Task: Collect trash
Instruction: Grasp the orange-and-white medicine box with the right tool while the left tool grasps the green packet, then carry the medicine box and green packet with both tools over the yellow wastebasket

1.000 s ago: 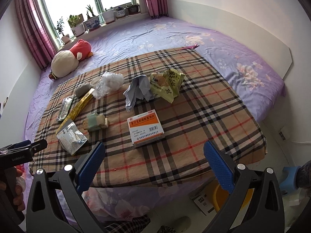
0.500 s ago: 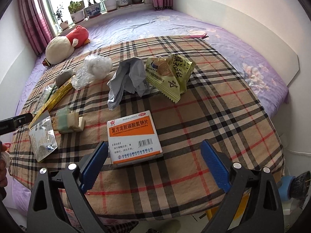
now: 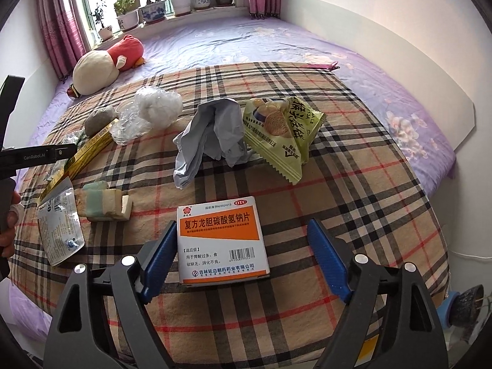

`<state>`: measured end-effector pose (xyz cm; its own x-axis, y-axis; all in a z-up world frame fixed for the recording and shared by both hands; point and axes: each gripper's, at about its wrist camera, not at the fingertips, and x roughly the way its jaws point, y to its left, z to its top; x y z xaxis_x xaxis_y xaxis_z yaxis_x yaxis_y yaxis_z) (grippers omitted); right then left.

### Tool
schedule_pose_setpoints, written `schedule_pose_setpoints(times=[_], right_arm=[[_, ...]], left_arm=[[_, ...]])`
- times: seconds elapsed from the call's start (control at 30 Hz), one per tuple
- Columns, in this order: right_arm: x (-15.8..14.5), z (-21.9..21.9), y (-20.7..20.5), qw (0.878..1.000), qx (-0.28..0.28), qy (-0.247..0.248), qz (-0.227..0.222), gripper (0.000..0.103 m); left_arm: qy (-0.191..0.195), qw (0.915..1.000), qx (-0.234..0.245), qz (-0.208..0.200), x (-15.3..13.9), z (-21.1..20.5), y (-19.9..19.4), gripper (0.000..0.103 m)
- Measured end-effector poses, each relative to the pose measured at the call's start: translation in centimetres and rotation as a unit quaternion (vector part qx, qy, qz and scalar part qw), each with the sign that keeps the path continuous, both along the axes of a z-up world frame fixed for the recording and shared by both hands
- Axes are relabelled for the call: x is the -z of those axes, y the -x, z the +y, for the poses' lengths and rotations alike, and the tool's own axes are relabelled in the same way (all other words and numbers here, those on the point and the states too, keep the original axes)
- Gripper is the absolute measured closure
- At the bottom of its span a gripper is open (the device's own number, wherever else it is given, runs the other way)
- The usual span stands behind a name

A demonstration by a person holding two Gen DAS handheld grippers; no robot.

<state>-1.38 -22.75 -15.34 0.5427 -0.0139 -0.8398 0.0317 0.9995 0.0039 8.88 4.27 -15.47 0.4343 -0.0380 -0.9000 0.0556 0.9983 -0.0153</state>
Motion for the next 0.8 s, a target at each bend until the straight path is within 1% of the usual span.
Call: schedule_pose_setpoints(times=[0.1, 0.13, 0.17, 0.2, 0.23, 0.27, 0.3, 0.33, 0.37, 0.5, 0.63, 0.73, 0.8], right_arm=[[0.0, 0.2, -0.1, 1.0, -0.002, 0.003, -0.002, 0.022], [0.0, 0.3, -0.1, 1.0, -0.002, 0.003, -0.003, 0.027], [-0.1, 0.4, -0.1, 1.0, -0.004, 0.003, -0.003, 0.034], [-0.2, 0.5, -0.2, 1.0, -0.005, 0.002, -0.004, 0.04], [-0.3, 0.6, -0.2, 1.0, -0.008, 0.0, -0.004, 0.052], [-0.4, 0.8, -0.2, 1.0, -0.011, 0.0, -0.002, 0.052], [-0.4, 1.0, -0.2, 1.0, -0.011, -0.002, 0.0, 0.052], [-0.5, 1.0, -0.1, 1.0, -0.01, -0.003, 0.0, 0.052], [-0.5, 1.0, -0.1, 1.0, -0.011, -0.004, 0.001, 0.052], [-0.6, 1.1, 0.0, 1.0, -0.013, -0.01, 0.007, 0.052], [-0.7, 1.1, 0.3, 1.0, -0.007, -0.021, 0.007, 0.052], [-1.1, 1.1, 0.6, 1.0, -0.007, -0.028, 0.003, 0.052], [-1.5, 1.1, 0.9, 1.0, -0.007, -0.029, -0.002, 0.052]], left_arm=[[-0.001, 1.0, 0.001, -0.006, -0.1, 0.0, 0.2, 0.022], [0.0, 0.9999, 0.004, -0.01, -0.2, -0.1, 0.3, 0.026], [0.0, 0.9999, 0.01, -0.014, -0.3, -0.2, 0.6, 0.03], [0.001, 0.9997, 0.017, -0.018, -0.4, -0.4, 0.8, 0.04], [0.001, 0.9995, 0.024, -0.022, -0.5, -0.5, 0.9, 0.051], [0.002, 0.9993, 0.03, -0.024, -0.6, -0.6, 1.1, 0.056], [0.004, 0.9991, 0.033, -0.026, -0.6, -0.6, 1.2, 0.065], [0.008, 0.999, 0.034, -0.026, -0.7, -0.4, 1.3, 0.072], [0.015, 0.999, 0.033, -0.025, -0.8, -0.1, 1.3, 0.072], [0.037, 0.9984, 0.035, -0.023, -1.1, 1.0, 1.2, 0.081], [0.04, 0.9976, 0.049, -0.03, -2.0, 1.1, 1.1, 0.092], [0.047, 0.9965, 0.061, -0.032, -2.7, 0.8, 1.2, 0.097], [0.053, 0.9958, 0.066, -0.033, -3.1, 0.4, 1.5, 0.099]])
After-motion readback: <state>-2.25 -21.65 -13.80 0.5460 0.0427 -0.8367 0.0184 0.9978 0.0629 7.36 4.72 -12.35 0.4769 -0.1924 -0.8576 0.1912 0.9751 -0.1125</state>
